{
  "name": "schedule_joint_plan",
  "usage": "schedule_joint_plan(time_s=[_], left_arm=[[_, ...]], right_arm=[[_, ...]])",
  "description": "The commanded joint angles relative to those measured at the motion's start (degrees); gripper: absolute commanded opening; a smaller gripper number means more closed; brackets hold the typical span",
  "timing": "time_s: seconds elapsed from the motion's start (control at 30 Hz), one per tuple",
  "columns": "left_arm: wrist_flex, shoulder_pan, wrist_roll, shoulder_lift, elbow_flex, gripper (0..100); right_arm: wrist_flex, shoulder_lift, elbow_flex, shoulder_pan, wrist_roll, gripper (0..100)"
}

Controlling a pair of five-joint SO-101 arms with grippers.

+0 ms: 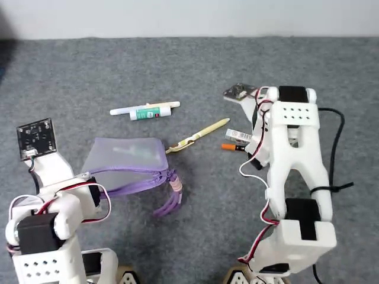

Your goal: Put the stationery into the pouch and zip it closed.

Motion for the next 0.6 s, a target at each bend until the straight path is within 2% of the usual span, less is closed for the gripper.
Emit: schedule_joint_plan(time_s=[0.0,0.13,0.2,0.33,0.57], left_arm=[[0.18,-0.44,0.62,0.09,-0.57,1],[0.18,-0.44,0.62,0.09,-0.66,1],[0.18,-0.44,0.62,0.09,-0.66,1],[0.18,-0.44,0.62,0.09,-0.66,1],[0.18,-0.44,0.53,0.09,-0.66,1]], right_arm=[[-4.97,-3.12,-0.26,-1.10,1.23,5.0],[-9.01,-3.03,-0.26,-3.65,2.64,21.7],[-12.53,-3.03,-0.18,-4.35,2.55,26.6],[-19.56,-1.01,-0.18,-4.62,2.64,25.1],[-25.98,11.21,-1.85,-4.88,5.01,24.9]])
